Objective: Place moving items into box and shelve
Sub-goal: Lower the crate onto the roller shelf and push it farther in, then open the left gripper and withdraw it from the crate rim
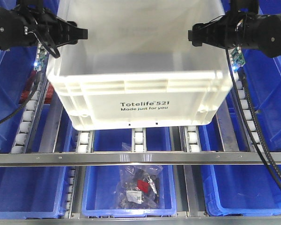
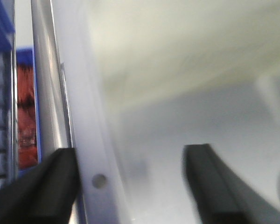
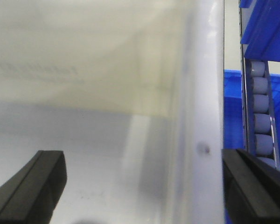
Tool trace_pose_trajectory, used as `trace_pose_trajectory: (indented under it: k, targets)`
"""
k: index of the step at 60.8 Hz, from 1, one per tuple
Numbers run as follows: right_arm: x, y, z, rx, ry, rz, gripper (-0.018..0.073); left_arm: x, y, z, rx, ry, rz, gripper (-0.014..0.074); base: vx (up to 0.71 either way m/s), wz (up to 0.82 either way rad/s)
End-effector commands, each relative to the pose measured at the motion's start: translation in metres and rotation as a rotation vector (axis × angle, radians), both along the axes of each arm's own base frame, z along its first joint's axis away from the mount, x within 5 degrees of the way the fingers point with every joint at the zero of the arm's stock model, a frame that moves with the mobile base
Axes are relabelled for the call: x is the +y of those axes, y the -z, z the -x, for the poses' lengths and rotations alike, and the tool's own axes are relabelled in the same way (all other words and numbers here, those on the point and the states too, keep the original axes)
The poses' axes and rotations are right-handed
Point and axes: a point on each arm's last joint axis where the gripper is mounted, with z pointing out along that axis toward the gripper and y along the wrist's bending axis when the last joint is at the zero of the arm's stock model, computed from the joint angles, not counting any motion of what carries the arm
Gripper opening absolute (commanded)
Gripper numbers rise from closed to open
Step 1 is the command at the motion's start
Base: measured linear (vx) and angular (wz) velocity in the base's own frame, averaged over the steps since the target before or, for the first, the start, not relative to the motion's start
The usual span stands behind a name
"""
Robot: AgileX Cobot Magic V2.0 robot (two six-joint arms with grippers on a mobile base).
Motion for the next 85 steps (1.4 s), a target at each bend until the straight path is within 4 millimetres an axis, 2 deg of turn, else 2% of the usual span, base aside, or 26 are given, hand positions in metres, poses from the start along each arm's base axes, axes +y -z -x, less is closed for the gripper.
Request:
trace_pose_trajectory:
  k: [1, 19, 31, 42, 66, 85]
  targets:
    - [0.001, -0.035, 0.003, -0.16, -0.017, -0.019, 0.071, -0.001, -0.04, 0.004, -0.188, 0.007, 0.044, 0.0661, 0.0, 0.0]
    - [0.0, -0.039, 0.004, -0.191, -0.03, 0.014, 0.0665, -0.001, -0.042, 0.004, -0.204, 0.007, 0.047, 0.0627, 0.0, 0.0]
    - [0.0, -0.039, 0.004, -0.198, -0.037, 0.034, 0.0645, 0.0, -0.051, 0.008, -0.233, 0.007, 0.056, 0.0609, 0.0, 0.0]
    - [0.0, -0.039, 0.004, -0.194, -0.035, 0.03, 0.0617, 0.0, -0.05, 0.008, -0.221, 0.007, 0.053, 0.0596, 0.0, 0.0]
    - [0.0, -0.038, 0.004, -0.188, -0.035, 0.032, 0.0494, 0.001, -0.046, 0.009, -0.178, 0.008, 0.041, 0.0585, 0.0, 0.0]
    - [0.0, -0.038, 0.004, -0.188, -0.035, 0.032, 0.044, 0.001, -0.046, 0.009, -0.177, 0.008, 0.04, 0.0585, 0.0, 0.0]
